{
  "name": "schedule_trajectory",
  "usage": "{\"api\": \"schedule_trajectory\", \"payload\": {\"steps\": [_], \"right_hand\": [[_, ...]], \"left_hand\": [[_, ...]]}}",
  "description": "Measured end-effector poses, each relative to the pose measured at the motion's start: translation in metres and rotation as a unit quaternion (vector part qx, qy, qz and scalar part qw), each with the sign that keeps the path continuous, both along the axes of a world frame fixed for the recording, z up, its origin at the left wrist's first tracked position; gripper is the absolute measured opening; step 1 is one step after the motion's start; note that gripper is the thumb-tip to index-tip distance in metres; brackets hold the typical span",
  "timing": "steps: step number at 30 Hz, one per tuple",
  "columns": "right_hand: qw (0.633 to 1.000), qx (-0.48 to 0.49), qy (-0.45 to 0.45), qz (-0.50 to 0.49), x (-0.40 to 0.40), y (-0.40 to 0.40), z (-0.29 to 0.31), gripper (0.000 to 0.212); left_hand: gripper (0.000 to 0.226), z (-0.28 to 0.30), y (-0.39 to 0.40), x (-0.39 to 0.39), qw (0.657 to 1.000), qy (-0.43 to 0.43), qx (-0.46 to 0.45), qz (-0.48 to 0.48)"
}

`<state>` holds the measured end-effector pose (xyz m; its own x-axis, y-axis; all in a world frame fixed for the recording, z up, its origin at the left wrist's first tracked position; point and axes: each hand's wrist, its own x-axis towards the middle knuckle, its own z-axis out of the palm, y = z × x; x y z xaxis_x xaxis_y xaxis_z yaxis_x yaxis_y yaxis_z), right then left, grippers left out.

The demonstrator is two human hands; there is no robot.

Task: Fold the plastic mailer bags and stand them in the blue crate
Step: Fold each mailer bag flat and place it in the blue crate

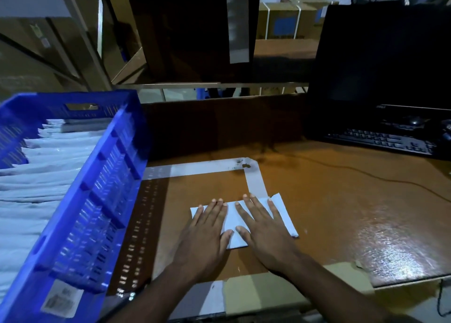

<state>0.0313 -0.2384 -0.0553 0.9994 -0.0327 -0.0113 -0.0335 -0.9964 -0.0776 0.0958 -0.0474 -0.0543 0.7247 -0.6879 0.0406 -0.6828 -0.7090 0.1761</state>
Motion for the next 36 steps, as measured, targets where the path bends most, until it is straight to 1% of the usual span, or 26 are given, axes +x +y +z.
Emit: {"api": "schedule_trajectory", "payload": {"steps": [3, 6, 9, 11, 14, 16, 18, 21, 25, 27, 31, 36], "right_hand": [[1.0, 0.01, 0.01, -0.004, -0.004, 0.004, -0.002, 0.061], [1.0, 0.008, 0.006, -0.01, 0.004, 0.0, 0.001, 0.062], [1.0, 0.016, 0.015, 0.002, -0.005, 0.0, 0.0, 0.061], [1.0, 0.017, 0.003, 0.003, -0.01, 0.002, 0.0, 0.059], [1.0, 0.019, -0.003, 0.002, -0.006, 0.002, 0.003, 0.061], [0.999, 0.034, 0.002, 0.01, -0.007, 0.001, 0.005, 0.063], [0.998, 0.061, -0.017, 0.009, -0.009, -0.002, 0.005, 0.069], [0.993, 0.117, -0.02, -0.029, -0.007, -0.013, 0.01, 0.081], [0.996, 0.075, -0.015, -0.036, -0.022, -0.02, 0.011, 0.084], [0.995, 0.087, -0.005, -0.047, -0.027, -0.023, 0.012, 0.085], [0.992, 0.11, 0.006, -0.064, -0.026, -0.024, 0.017, 0.088], [0.989, 0.127, 0.004, -0.081, -0.03, -0.026, 0.015, 0.09]], "left_hand": [[0.076, -0.001, 0.003, -0.004, 1.0, 0.008, -0.001, 0.0], [0.079, -0.001, 0.002, 0.004, 1.0, 0.015, -0.002, 0.0], [0.079, -0.001, 0.003, -0.001, 1.0, 0.017, -0.003, -0.009], [0.076, -0.002, 0.004, -0.006, 1.0, 0.028, -0.01, -0.003], [0.071, -0.003, 0.004, -0.003, 1.0, 0.017, -0.004, 0.004], [0.073, -0.003, 0.003, -0.003, 1.0, 0.017, -0.002, 0.007], [0.075, -0.002, 0.003, -0.005, 1.0, 0.023, -0.007, 0.006], [0.075, -0.003, 0.003, -0.004, 1.0, 0.022, -0.014, 0.006], [0.075, -0.002, 0.004, -0.005, 1.0, 0.021, -0.016, 0.005], [0.076, -0.002, 0.003, -0.006, 0.999, 0.024, -0.018, 0.014], [0.087, -0.003, 0.002, -0.008, 0.997, 0.044, -0.035, 0.052], [0.089, -0.001, 0.005, -0.009, 0.996, 0.041, -0.024, 0.073]]}}
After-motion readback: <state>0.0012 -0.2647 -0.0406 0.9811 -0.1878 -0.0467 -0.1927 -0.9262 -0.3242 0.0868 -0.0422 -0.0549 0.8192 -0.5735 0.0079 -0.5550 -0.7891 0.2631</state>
